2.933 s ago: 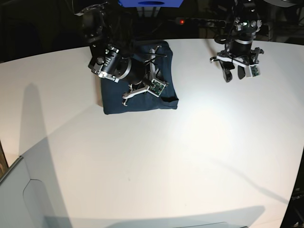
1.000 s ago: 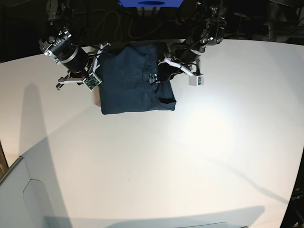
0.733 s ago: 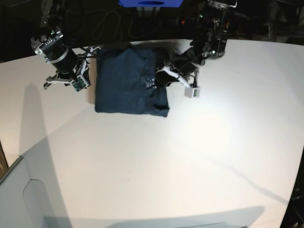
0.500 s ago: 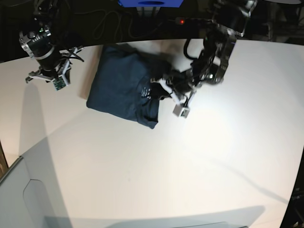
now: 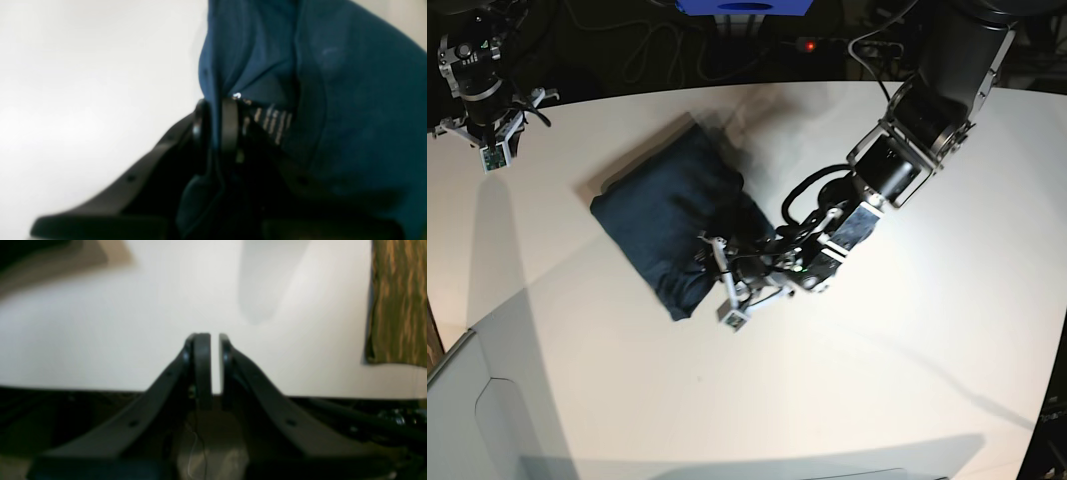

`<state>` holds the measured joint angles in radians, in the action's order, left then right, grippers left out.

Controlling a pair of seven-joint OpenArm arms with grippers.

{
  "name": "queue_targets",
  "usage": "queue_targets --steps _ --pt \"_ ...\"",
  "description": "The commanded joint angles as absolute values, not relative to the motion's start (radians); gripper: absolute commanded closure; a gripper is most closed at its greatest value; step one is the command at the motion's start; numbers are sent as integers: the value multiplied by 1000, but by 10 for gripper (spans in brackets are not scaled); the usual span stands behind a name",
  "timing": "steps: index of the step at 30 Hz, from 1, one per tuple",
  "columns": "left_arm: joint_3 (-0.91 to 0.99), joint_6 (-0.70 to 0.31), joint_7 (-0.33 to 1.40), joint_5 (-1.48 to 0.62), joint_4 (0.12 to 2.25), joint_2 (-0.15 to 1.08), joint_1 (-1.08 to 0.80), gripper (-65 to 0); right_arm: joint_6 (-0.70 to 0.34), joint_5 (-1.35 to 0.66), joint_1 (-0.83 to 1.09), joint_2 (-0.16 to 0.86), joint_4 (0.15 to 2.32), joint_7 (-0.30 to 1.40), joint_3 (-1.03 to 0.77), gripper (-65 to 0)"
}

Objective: Fold the T-shirt properly
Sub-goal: 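Drag the bundle with the left gripper to rotate and square it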

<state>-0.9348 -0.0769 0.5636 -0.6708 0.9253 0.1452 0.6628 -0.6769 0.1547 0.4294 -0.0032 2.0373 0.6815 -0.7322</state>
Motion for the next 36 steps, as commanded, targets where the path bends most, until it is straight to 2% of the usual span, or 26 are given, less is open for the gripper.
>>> queue_targets --steps 1,5,15,31,36 --pt "-975 -119 575 -639 912 124 694 0 -698 142 438 4 2055 661 -736 -16" --pt "-1096 -275 535 -483 837 44 757 0 -698 142 460 -19 2055 653 -736 -16" --pt "-1113 -470 479 -36 757 -116 769 0 -698 142 453 -77 2055 654 -792 -16" --pt "-1113 -476 483 -2 771 -96 746 -2 -698 142 450 -77 2055 656 -785 -16" --pt "-1110 -475 483 -1 771 -96 746 -198 -698 142 450 -77 2055 657 -785 -16"
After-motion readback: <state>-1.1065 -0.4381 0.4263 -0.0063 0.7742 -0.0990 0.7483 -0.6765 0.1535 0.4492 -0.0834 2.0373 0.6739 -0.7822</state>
